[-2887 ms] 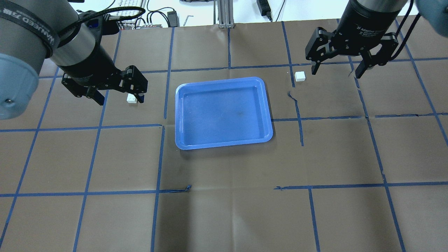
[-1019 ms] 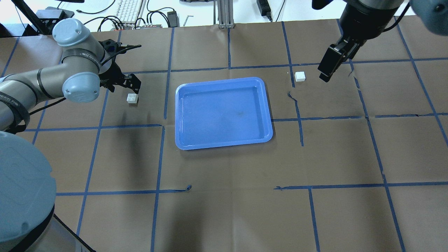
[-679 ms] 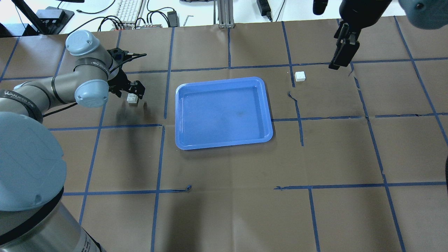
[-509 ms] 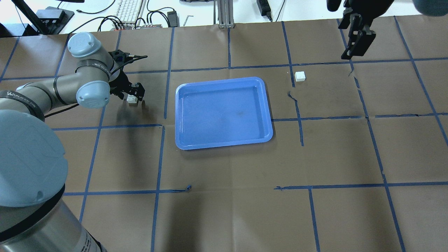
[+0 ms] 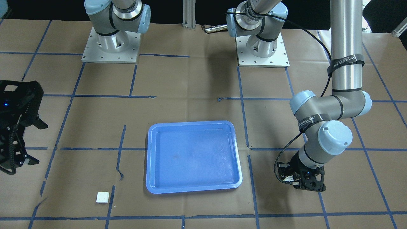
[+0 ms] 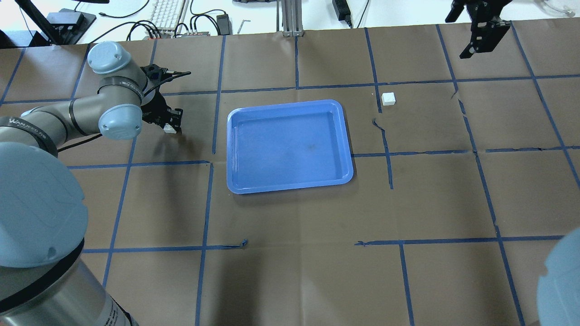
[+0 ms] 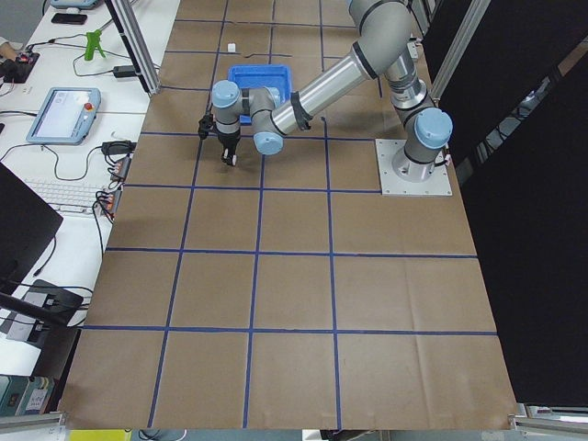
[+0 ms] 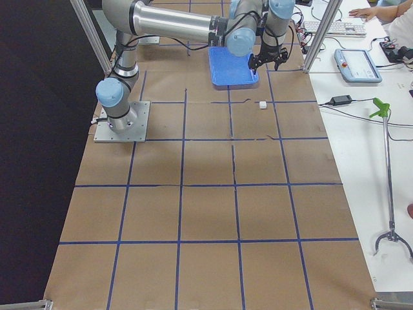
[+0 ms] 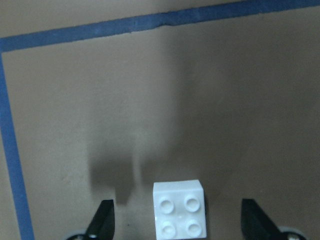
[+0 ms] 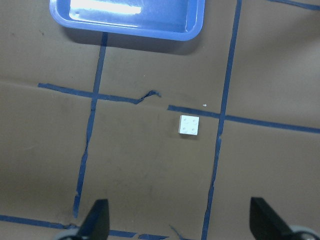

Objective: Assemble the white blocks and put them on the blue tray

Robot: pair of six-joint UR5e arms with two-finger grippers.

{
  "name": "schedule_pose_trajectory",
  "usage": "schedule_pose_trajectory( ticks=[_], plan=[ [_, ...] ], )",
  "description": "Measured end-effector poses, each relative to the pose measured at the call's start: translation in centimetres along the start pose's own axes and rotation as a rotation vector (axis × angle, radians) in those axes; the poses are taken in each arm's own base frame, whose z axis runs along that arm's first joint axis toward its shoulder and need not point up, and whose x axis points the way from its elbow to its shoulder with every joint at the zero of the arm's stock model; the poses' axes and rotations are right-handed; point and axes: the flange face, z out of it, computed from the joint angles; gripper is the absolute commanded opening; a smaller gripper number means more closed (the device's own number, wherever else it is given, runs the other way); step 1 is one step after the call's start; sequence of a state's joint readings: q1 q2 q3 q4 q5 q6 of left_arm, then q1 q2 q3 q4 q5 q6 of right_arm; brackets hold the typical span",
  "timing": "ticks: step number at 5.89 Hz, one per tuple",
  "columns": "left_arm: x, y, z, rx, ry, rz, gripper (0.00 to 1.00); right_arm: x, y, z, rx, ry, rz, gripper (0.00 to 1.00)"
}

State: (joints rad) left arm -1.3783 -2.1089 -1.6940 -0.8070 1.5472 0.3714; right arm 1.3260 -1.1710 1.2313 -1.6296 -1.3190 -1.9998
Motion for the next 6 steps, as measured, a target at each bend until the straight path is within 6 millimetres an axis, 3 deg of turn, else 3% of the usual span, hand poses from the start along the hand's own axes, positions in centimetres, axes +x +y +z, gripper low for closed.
schedule_pose_trajectory(
  ticks=[1,2,3,4,5,6],
  plan=[
    [2.8,-0.4,-2.1,0.021,-0.003,0.102,0.08,0.9,3.6,3.4,0.114,0.003,0.016,1.0],
    [8.5,-0.7,-4.0,0.037,0.001,0.28,0.08,1.8,6.4,7.1,0.224,0.008,0.046,1.0],
    [15.7,-0.4,-4.7,0.038,0.01,0.503,0.08,2.7,7.8,10.5,0.325,0.023,0.068,1.0],
    [22.1,0.6,-4.2,0.026,0.024,0.725,0.08,3.8,8.9,14.1,0.408,0.054,0.072,1.0],
    [26.6,1.8,-3.6,0.017,0.036,0.921,0.09,4.5,9.8,17.6,0.463,0.071,0.071,1.0],
    [29.3,2.8,-2.9,0.009,0.049,1.096,0.09,4.5,10.4,20.5,0.508,0.064,0.084,1.0]
  ],
)
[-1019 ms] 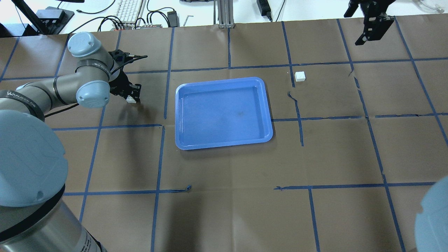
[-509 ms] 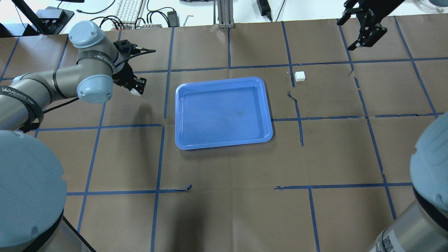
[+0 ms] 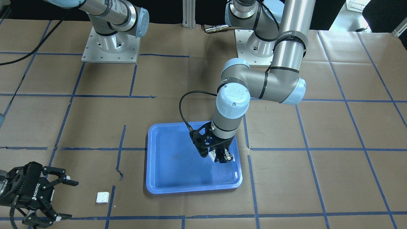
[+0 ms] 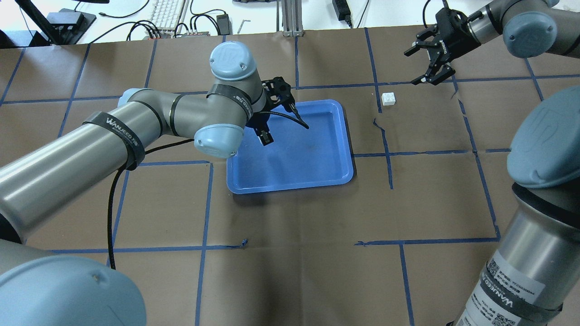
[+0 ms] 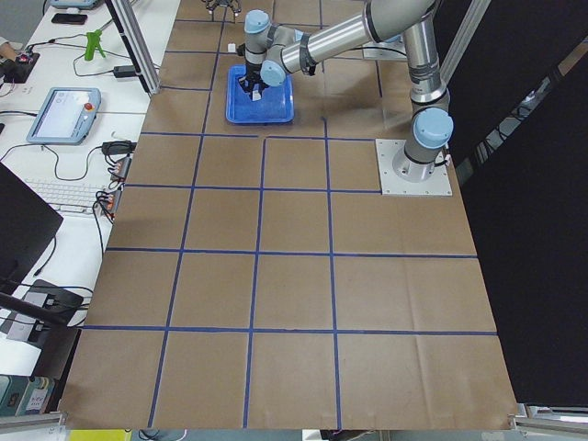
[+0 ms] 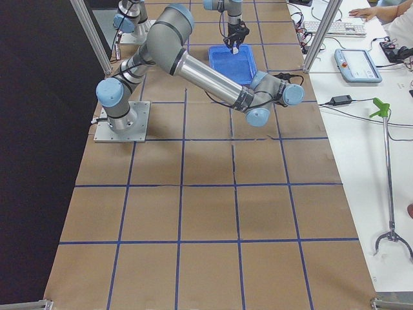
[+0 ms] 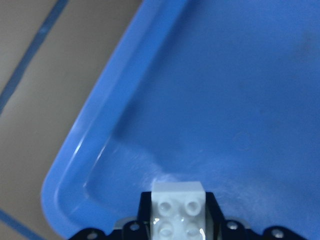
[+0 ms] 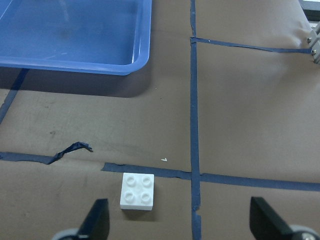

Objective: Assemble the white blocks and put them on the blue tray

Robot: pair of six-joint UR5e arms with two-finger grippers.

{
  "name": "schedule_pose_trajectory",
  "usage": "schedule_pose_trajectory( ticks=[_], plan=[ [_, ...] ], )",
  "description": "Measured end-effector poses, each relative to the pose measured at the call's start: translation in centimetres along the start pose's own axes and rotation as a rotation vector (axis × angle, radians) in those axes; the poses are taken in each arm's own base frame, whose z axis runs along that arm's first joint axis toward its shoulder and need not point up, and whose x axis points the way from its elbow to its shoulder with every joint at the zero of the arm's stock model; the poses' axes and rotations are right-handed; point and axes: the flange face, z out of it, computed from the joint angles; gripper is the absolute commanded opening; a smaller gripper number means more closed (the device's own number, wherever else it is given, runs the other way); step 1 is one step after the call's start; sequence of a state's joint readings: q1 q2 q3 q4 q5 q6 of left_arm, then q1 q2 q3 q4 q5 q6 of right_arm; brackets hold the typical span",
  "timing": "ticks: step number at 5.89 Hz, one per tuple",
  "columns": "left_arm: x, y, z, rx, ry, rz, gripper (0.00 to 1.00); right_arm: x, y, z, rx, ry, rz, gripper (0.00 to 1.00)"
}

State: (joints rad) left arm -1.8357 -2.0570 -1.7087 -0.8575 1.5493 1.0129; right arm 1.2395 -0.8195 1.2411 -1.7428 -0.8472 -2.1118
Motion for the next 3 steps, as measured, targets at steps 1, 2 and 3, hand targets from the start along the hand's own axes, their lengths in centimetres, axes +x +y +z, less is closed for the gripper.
schedule_pose_trajectory(
  ticks=[1,2,3],
  plan=[
    [1.2,-0.6,1.1,-0.006,0.02,0.128,0.09,-0.8,1.4,2.1,0.037,-0.01,0.017,0.99],
    [1.8,-0.7,2.2,-0.01,0.034,0.178,0.11,-1.8,2.3,3.8,0.058,-0.015,0.023,0.99],
    [2.2,-0.8,3.4,-0.013,0.044,0.195,0.53,-2.5,2.8,4.8,0.067,-0.016,0.024,0.99]
  ],
)
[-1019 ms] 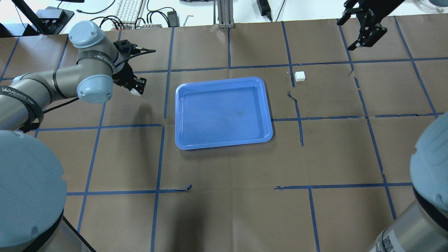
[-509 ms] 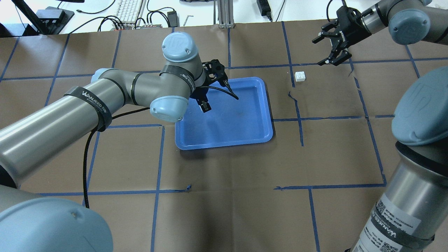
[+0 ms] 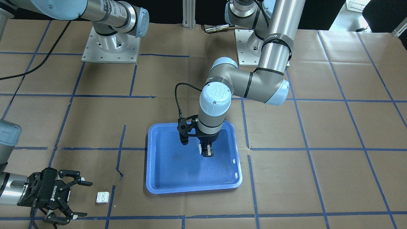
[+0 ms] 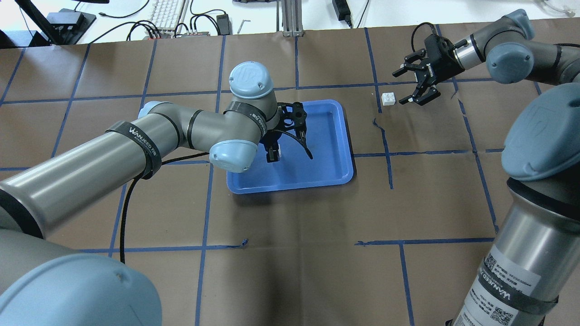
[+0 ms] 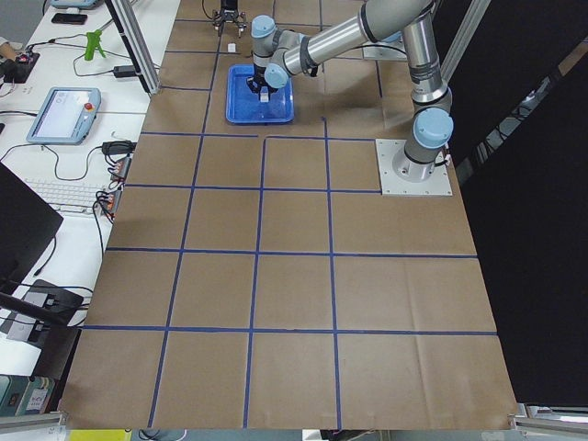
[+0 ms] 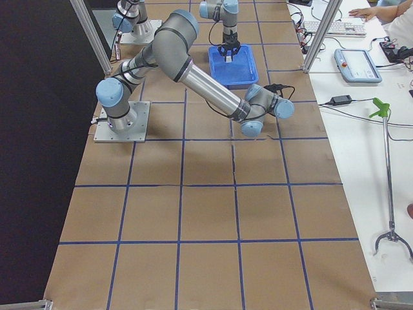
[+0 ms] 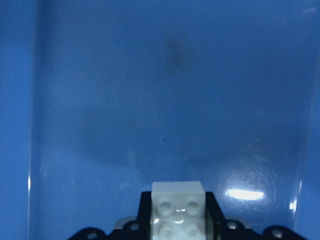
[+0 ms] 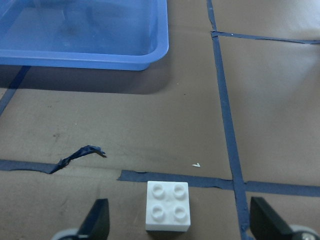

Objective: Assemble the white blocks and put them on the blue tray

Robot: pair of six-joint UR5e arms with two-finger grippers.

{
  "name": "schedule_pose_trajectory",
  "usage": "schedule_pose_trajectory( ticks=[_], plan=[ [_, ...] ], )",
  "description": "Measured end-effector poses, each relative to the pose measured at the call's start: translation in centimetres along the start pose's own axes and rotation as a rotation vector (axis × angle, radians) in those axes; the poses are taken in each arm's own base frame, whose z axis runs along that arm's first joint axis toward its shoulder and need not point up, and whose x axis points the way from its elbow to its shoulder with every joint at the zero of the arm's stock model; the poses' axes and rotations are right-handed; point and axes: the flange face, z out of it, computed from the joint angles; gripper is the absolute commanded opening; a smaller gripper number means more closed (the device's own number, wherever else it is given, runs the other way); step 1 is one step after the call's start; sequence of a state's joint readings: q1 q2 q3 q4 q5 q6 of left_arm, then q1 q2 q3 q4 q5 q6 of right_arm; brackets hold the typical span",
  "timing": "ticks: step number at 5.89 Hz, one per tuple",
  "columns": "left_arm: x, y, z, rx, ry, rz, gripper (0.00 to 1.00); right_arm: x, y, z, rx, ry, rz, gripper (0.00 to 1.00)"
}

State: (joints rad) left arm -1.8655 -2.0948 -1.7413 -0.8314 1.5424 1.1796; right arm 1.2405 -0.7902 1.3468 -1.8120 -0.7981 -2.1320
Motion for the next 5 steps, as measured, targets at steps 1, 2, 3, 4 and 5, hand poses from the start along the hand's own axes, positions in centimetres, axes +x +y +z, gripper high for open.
schedule_pose_trajectory(
  ticks=[1,2,3,4,5],
  plan=[
    [0.3,-0.4,0.8,-0.001,0.006,0.01,0.93,-0.4,0.5,0.7,0.009,-0.003,0.006,0.99],
    [0.4,-0.6,1.2,0.002,0.009,0.014,0.98,-0.7,1.2,1.5,0.017,-0.012,0.016,0.98],
    [0.4,-0.8,0.9,0.008,0.005,0.015,0.98,-0.8,1.5,1.9,0.021,-0.017,0.023,0.78],
    [0.3,-1.0,-0.4,0.014,-0.012,0.015,0.98,-0.9,1.6,2.1,0.023,-0.019,0.024,0.56],
    [0.2,-1.0,-3.1,0.019,-0.029,0.008,0.98,-0.9,1.6,2.2,0.023,-0.02,0.022,0.39]
  ],
)
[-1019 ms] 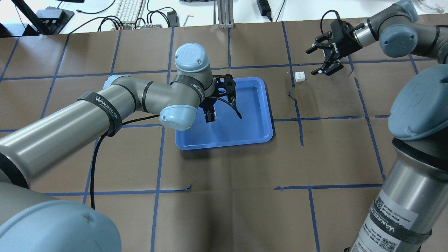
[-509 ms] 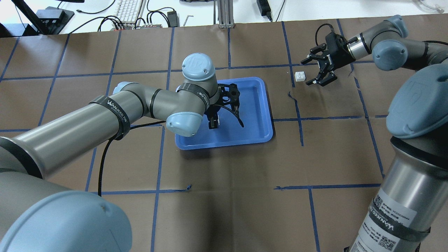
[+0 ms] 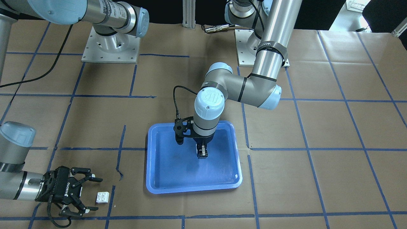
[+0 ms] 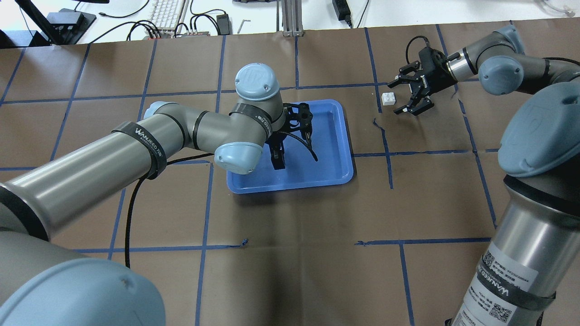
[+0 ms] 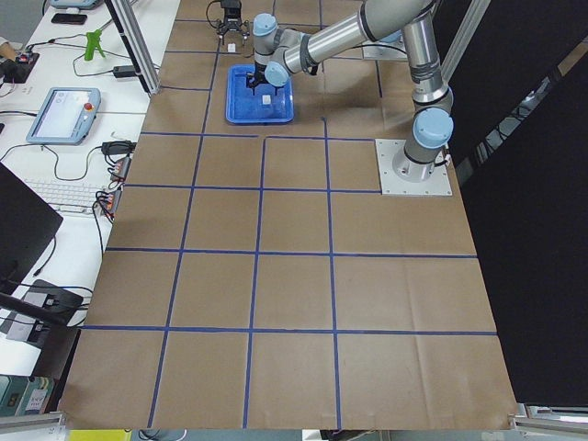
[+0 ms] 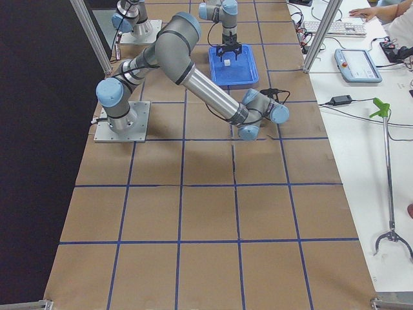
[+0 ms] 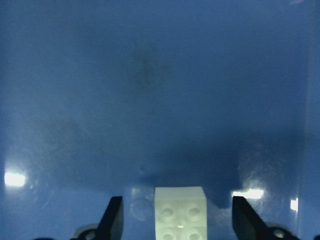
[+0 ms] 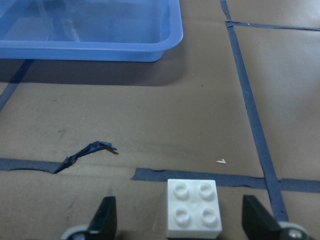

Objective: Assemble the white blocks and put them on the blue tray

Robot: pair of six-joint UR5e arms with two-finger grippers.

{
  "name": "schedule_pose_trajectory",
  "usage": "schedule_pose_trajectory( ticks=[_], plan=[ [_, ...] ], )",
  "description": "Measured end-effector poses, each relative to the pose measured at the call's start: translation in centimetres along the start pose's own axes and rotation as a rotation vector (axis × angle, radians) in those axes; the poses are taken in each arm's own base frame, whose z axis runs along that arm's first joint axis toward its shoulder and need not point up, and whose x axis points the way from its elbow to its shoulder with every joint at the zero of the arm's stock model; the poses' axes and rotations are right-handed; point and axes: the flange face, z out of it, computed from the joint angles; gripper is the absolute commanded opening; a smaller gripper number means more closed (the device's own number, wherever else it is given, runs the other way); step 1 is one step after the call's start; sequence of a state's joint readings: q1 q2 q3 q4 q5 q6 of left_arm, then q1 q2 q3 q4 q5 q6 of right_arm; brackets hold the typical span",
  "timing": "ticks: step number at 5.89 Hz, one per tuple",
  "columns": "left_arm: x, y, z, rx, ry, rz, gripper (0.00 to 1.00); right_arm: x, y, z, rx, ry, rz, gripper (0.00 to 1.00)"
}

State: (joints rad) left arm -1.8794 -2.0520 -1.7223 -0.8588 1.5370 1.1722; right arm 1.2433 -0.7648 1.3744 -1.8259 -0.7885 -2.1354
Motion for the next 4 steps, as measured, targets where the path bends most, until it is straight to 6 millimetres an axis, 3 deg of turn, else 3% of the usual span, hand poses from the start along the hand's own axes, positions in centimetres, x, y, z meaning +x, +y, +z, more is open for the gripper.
schedule_pose_trajectory(
  ticks=[1,2,4],
  plan=[
    [0.5,0.3,-4.2,-0.002,0.003,-0.037,0.98,0.1,-0.1,0.0,-0.003,0.004,-0.007,0.26],
    [1.9,1.1,-9.4,-0.016,0.023,-0.13,0.98,0.2,-0.1,-0.1,-0.007,0.011,-0.015,0.22],
    [5.1,5.3,-18.7,-0.049,0.051,-0.442,0.98,0.5,-0.8,-0.7,-0.016,0.023,-0.023,0.22]
  ],
)
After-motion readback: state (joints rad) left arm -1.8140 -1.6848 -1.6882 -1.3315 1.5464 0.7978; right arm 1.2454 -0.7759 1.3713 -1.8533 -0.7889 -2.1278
